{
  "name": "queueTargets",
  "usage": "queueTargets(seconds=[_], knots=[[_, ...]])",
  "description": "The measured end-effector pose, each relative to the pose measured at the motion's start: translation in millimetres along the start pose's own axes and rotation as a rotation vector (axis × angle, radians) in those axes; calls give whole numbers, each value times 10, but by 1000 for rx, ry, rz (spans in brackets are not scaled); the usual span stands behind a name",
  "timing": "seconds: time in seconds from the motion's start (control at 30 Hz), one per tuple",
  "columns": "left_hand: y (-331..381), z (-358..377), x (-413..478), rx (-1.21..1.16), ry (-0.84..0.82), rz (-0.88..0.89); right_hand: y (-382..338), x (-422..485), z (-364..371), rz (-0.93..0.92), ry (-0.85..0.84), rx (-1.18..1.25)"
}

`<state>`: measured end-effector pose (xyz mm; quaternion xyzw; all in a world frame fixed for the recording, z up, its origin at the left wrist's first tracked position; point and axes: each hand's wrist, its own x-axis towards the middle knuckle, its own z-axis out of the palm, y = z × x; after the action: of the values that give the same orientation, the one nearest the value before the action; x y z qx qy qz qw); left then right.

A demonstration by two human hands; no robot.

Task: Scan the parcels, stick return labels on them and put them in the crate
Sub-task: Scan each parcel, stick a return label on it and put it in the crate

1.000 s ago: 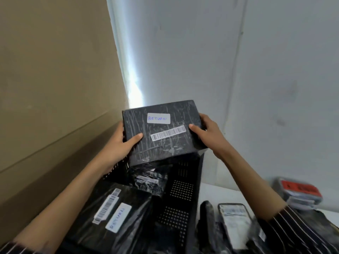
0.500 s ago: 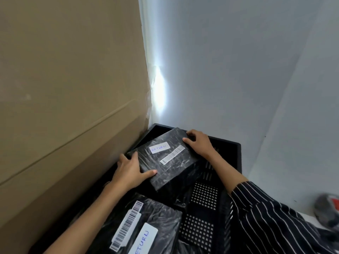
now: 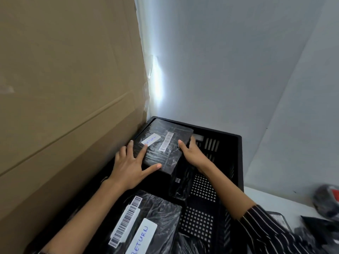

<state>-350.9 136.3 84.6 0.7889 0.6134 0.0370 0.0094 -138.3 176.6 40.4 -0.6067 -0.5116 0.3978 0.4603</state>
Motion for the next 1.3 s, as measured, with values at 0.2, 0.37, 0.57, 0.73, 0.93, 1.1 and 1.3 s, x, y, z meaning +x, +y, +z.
queueTargets(seconds=[0.2,0.37,0.57,0.73,0.93,1.1,1.3], knots=[[-18,-10,113,-25,-114,11,-32,116,158,10,35,-109],[67,-167,113,-84,-225,-22,-147,-113,-141,-36,7,-390],[696,-375,-124,-300,9,114,-241,-979,-868,-248,97,-426],[1738,-416,-693,-556,72,296,55,-1843,-1663,-255,233,-369],[2853,178,-1111,-663,-246,306,977,-2410,-2406,-62,296,-497],[3272,938,-1188,-582,-481,148,1560,-2310,-2626,171,122,-715],[3448,1653,-1038,-564,-602,20,1844,-1802,-2616,357,-90,-1030]])
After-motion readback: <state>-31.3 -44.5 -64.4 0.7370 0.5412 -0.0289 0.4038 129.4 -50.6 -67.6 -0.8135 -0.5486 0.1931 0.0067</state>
